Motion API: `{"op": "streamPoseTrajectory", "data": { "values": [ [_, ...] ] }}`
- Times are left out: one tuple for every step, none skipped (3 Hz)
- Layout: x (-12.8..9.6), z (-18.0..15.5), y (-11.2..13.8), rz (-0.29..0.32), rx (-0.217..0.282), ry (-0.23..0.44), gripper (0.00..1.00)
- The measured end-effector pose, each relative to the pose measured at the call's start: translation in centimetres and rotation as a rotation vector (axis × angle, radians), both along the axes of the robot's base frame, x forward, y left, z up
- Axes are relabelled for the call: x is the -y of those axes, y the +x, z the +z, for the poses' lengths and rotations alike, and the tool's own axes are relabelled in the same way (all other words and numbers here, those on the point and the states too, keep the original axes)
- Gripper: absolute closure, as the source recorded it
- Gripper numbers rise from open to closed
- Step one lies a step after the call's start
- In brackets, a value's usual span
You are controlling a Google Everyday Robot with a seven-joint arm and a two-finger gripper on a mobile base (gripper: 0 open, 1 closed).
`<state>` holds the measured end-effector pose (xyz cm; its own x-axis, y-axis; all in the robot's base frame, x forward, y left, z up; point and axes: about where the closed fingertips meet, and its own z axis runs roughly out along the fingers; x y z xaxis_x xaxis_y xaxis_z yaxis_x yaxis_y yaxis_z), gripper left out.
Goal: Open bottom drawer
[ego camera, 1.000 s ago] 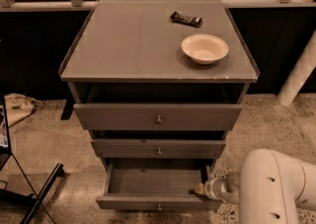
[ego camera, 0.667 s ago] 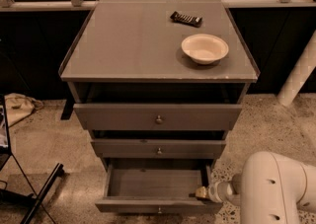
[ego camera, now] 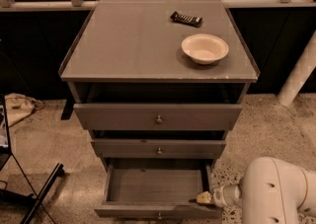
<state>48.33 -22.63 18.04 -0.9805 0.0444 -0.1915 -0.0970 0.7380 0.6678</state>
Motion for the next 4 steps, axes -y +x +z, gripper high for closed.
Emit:
{"op": "streamPoseTrajectory", "data": {
  "values": [
    [0.0,0.0,0.0,0.0,0.0,0.0,1.0],
    [-0.7,1.0,0.1,0.006,0.03,-0.021,1.0],
    [-2.0,4.2,-0.1,0.033,0.118,-0.067,1.0],
    [-2.5,4.3,-0.9,0.039,0.107,-0.078,0.82]
  ]
}}
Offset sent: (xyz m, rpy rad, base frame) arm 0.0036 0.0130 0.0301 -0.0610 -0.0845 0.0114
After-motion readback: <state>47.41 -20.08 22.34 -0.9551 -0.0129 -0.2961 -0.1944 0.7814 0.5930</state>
